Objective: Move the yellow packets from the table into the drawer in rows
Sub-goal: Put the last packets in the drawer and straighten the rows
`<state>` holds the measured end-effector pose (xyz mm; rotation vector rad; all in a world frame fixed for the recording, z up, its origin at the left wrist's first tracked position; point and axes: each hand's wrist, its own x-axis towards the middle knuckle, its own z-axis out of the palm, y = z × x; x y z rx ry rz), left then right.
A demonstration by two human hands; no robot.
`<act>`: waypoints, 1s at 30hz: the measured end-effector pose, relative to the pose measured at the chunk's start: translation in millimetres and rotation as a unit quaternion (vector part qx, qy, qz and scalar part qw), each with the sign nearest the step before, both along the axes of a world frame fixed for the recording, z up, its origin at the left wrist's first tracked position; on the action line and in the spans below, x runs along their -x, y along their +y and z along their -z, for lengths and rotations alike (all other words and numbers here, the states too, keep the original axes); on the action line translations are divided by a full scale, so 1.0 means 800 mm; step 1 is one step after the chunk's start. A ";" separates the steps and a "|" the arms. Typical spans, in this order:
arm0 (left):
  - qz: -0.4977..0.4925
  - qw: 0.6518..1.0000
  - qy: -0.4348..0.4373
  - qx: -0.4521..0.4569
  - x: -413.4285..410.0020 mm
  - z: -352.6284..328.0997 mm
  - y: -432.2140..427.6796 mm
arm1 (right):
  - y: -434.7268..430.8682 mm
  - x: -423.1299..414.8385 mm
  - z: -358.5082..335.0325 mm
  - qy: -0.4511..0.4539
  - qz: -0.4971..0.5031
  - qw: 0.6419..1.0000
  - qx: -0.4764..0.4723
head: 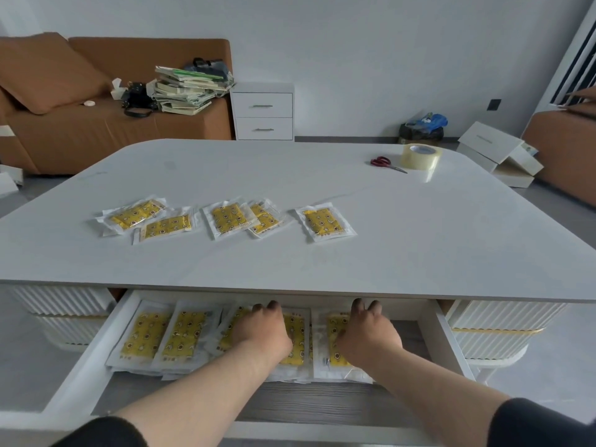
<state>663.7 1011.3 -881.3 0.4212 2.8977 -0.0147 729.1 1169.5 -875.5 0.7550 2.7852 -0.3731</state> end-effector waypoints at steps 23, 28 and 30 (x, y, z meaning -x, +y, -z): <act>0.212 0.971 -0.103 0.028 0.034 -0.015 -0.093 | 0.043 -0.026 0.007 -0.054 -0.363 0.924 -0.107; 0.223 0.970 -0.086 0.040 0.033 -0.016 -0.095 | 0.042 -0.027 0.007 -0.049 -0.357 0.928 -0.091; 0.231 0.969 -0.072 0.055 0.029 -0.012 -0.093 | 0.041 -0.028 0.008 -0.043 -0.356 0.929 -0.093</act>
